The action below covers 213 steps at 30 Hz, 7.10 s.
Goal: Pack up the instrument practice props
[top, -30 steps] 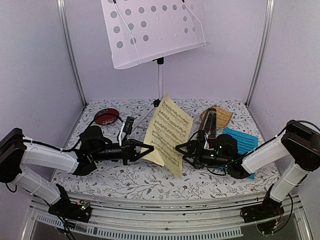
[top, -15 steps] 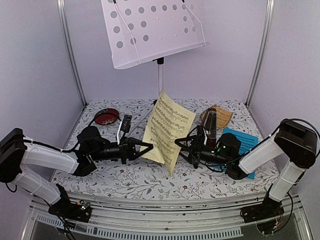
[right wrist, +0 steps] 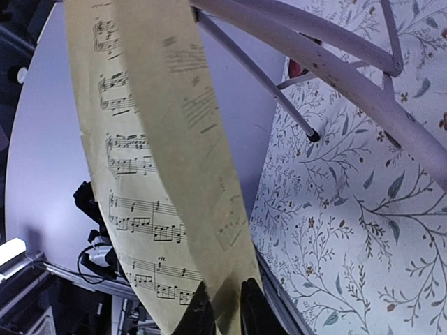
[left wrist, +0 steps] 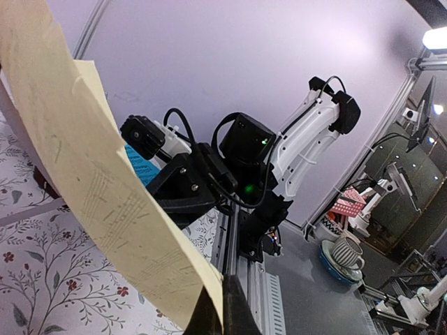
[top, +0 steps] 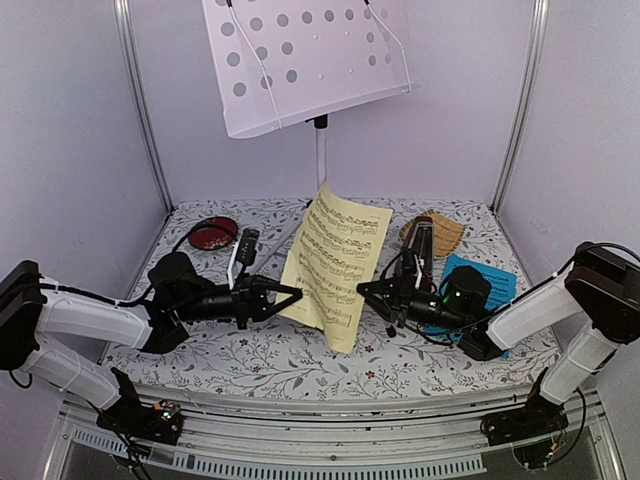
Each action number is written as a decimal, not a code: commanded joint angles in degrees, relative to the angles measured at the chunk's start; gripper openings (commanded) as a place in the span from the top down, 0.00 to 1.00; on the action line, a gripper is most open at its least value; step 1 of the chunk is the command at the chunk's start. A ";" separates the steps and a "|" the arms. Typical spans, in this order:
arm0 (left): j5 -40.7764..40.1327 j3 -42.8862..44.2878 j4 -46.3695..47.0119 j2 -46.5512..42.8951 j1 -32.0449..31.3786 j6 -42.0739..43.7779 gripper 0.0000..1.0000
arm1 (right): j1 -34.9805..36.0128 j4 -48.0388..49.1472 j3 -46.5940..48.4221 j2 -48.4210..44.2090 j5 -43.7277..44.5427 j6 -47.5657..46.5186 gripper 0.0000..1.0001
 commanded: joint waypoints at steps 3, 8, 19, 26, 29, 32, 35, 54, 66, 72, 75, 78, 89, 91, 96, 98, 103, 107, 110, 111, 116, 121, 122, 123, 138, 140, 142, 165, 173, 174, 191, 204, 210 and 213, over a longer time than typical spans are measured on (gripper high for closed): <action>3.35 -0.14 -0.27 -0.43 0.47 1.41 1.00 | -0.27 -7.47 1.32 -3.32 2.73 -5.54 0.98; 1.41 0.11 -3.53 -1.52 0.63 2.96 0.92 | -0.33 -23.00 2.79 -10.93 7.67 -11.98 0.99; -9.17 -1.47 -13.59 -9.03 2.91 7.63 0.26 | -4.39 -80.33 4.21 -33.93 21.12 -20.58 0.99; -14.61 -1.94 -19.79 -14.29 4.85 10.34 0.15 | -15.53 -98.53 4.78 -41.45 22.36 -24.86 0.99; -16.07 -1.99 -21.56 -15.85 5.27 10.84 0.05 | -22.09 -101.37 5.62 -41.27 20.97 -27.56 0.99; -16.97 -2.04 -22.76 -16.77 5.64 11.15 0.03 | -28.42 -100.79 5.72 -41.50 18.49 -30.04 0.99; -17.58 -2.54 -23.05 -17.44 5.84 11.28 0.03 | -34.95 -99.90 5.35 -41.10 16.69 -32.66 0.99; -18.77 -4.19 -25.45 -21.10 8.01 11.70 0.02 | -47.18 -88.61 -1.34 -39.52 14.76 -26.82 0.99; -18.95 -4.10 -25.33 -20.89 8.46 11.82 0.02 | -50.08 -90.57 -5.20 -41.36 16.48 -21.68 0.99; -19.64 -4.31 -26.13 -21.24 8.46 11.82 0.02 | -50.08 -92.55 -6.10 -43.83 19.27 -18.72 0.99; -19.78 -4.42 -26.06 -21.43 8.44 11.69 0.02 | -50.16 -93.02 -6.44 -44.36 19.50 -17.88 0.99; -19.71 -4.43 -26.06 -21.40 8.46 11.76 0.02 | -50.13 -93.39 -7.17 -44.77 19.29 -16.65 0.99; -20.30 -4.66 -26.32 -21.73 8.55 11.94 0.02 | -50.13 -94.57 -9.51 -48.66 19.28 -11.88 0.99; -20.40 -4.59 -26.32 -21.73 8.55 12.10 0.02 | -50.15 -93.01 -9.83 -48.40 17.96 -11.80 0.99; -20.49 -4.55 -25.85 -21.35 8.55 12.06 0.02 | -50.19 -85.73 -10.17 -43.25 11.18 -14.59 0.99; -20.40 -4.57 -25.63 -21.15 8.55 11.91 0.02 | -50.18 -83.92 -8.92 -40.35 9.30 -16.87 0.99; -20.29 -4.59 -25.12 -20.52 8.55 11.45 0.02 | -50.11 -82.55 -5.05 -35.27 7.19 -23.26 0.99; -20.06 -4.53 -24.61 -19.83 8.59 10.96 0.02 | -50.01 -83.67 -3.33 -34.52 7.38 -26.18 0.98; -19.79 -4.25 -23.69 -18.91 8.58 10.07 0.02 | -50.07 -86.61 -2.03 -37.20 10.67 -27.97 0.91; -19.78 -4.04 -23.42 -18.50 8.54 9.60 0.03 | -50.14 -87.65 -1.56 -39.16 12.01 -28.64 0.86; -20.40 -1.62 -17.37 -11.87 6.76 5.42 0.15 | -50.10 -93.96 1.70 -46.33 19.51 -31.45 0.34; -24.89 5.76 -13.21 -0.01 0.35 3.31 0.19 | -50.14 -96.81 5.62 -52.08 24.82 -34.90 0.10; -25.67 7.53 -12.88 2.32 -1.39 2.96 0.20 | -50.10 -96.83 6.73 -53.01 25.22 -36.19 0.06; -26.16 8.91 -11.83 4.56 -2.37 2.25 0.21 | -50.08 -96.74 7.60 -53.84 25.54 -37.11 0.04; -46.46 25.18 -12.43 26.23 -7.42 -11.42 0.31 | -49.40 -86.95 6.16 -54.99 7.71 -38.13 0.02; -45.94 26.57 -12.03 27.42 -7.45 -11.31 0.31 | -49.30 -87.35 6.33 -55.61 7.83 -38.66 0.02; -44.46 28.74 -12.11 29.35 -7.45 -10.95 0.32 | -49.26 -86.95 6.02 -56.18 7.79 -38.56 0.02; -43.70 37.62 -16.44 37.52 -7.27 -6.15 0.93 | -46.21 -81.38 4.86 -54.00 4.14 -36.19 0.05; -27.26 27.35 -14.33 26.94 -4.03 -1.57 1.00 | -42.24 -75.10 5.20 -51.84 0.66 -35.03 0.05; -24.01 26.37 -14.95 25.81 -3.27 -0.33 1.00 | -41.41 -73.90 5.27 -51.33 0.28 -34.97 0.05; 9.78 23.52 -31.32 17.41 7.78 23.55 1.00 | -15.81 -54.75 19.43 -26.95 1.12 -37.09 0.05; -4.31 18.32 -25.27 13.62 7.68 21.52 0.40 | -9.92 -43.06 36.16 -0.82 -12.75 -34.28 0.20; -18.67 14.82 -23.38 10.49 3.37 18.61 0.34 | -9.55 -43.01 42.26 7.70 -17.82 -32.22 0.34; -20.53 14.93 -23.78 10.37 2.12 18.13 0.38 | -9.33 -42.63 43.25 10.37 -20.14 -31.52 0.42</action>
